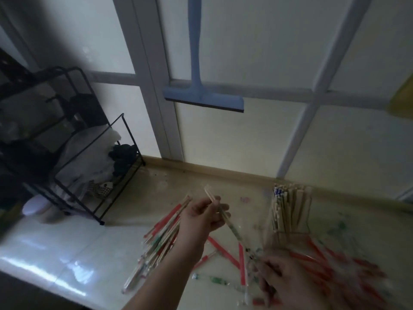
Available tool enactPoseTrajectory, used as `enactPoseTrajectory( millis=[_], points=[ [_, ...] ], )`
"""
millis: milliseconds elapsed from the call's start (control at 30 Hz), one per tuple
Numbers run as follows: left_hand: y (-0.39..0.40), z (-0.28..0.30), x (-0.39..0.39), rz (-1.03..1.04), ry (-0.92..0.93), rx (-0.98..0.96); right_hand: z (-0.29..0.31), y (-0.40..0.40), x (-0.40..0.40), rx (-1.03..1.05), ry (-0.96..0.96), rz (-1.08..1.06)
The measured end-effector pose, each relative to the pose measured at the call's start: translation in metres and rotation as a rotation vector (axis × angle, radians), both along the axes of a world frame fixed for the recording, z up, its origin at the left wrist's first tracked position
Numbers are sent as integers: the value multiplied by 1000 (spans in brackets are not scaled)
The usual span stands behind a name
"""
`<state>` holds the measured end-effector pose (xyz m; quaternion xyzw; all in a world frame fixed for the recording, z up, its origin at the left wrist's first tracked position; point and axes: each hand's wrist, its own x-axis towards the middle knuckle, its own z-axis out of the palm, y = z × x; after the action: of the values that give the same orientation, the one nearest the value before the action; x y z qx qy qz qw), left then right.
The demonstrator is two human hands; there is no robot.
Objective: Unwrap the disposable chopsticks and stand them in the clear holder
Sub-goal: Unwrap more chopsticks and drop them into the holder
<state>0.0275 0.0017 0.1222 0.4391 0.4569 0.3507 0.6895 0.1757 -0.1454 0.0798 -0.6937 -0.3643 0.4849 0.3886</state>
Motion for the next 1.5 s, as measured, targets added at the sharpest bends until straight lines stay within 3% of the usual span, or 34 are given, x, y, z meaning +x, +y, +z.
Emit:
enactPoseTrajectory(
  millis=[333, 467, 700, 800, 900, 1033, 1300, 1500],
  points=[
    [-37, 18, 41, 10, 25, 65, 31, -37, 16, 77, 31, -43],
    [-36, 21, 47, 49, 19, 65, 29, -40, 21, 137, 163, -99],
    [-31, 15, 51, 184, -141, -145, 31, -37, 35, 290, 541, -494],
    [-46, 10, 54, 139, -281, -304, 37, -24, 42, 481, 649, -691],
    [-70, -2, 58, 141, -381, -501, 41, -13, 46, 579, 473, -789],
    [-86, -12, 62, 217, -445, -648, 40, -8, 42, 555, 308, -819],
    [-90, -12, 63, 255, -484, -647, 41, -7, 31, 547, 284, -739],
    [-105, -3, 74, 167, -470, -566, 36, -7, 30, 525, 264, -698]
  ],
)
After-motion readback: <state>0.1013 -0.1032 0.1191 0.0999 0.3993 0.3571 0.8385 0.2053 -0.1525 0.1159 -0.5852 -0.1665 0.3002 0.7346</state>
